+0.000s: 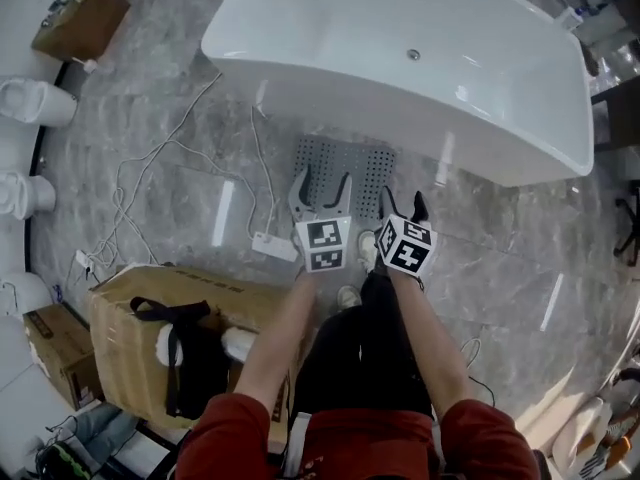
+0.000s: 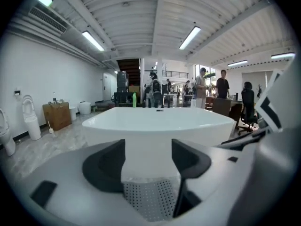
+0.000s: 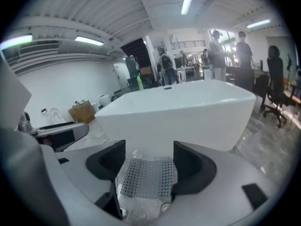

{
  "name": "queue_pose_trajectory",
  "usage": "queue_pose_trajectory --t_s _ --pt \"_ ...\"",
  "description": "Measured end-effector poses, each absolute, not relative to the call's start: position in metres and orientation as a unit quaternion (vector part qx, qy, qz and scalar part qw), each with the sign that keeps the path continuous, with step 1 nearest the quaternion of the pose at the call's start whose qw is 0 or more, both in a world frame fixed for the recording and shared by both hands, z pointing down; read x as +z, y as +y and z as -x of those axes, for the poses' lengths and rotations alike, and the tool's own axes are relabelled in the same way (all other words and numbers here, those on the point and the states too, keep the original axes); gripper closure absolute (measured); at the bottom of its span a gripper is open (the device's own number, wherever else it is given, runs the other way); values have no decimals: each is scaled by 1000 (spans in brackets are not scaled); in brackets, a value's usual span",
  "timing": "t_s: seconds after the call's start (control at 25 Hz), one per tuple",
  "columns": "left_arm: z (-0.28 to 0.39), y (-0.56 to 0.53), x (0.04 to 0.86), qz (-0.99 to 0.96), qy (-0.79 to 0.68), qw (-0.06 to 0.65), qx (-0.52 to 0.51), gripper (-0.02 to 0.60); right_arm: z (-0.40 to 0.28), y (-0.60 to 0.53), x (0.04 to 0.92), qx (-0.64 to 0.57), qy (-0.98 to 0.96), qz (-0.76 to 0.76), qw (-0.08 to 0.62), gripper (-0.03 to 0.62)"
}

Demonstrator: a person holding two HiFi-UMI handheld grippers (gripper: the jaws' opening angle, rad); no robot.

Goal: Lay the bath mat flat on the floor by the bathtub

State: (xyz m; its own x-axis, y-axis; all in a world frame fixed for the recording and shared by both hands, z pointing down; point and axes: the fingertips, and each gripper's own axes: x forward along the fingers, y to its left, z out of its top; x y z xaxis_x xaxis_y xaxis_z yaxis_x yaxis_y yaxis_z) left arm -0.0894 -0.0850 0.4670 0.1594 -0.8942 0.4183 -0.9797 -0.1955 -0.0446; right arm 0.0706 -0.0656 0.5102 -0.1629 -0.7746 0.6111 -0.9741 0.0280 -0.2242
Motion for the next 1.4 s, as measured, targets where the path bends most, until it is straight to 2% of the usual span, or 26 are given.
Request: queue_pose_trajectory --t_s 0.36,0.68,0.92,1.16,1.4 --pt "31 -43 301 -802 -581 46 133 279 -120 -17 328 200 -717 -659 110 284" --pt "-16 -16 191 -825 -559 31 82 279 -184 13 199 122 -707 -693 71 284" --pt "-54 -9 145 -838 -541 8 73 279 -230 20 148 96 -700 -706 46 284" --pt "-122 2 112 -844 -535 0 49 279 -291 27 134 75 -704 -705 40 284" --pt "-160 15 92 -849 -527 -17 38 279 -321 43 99 17 -711 -702 39 284"
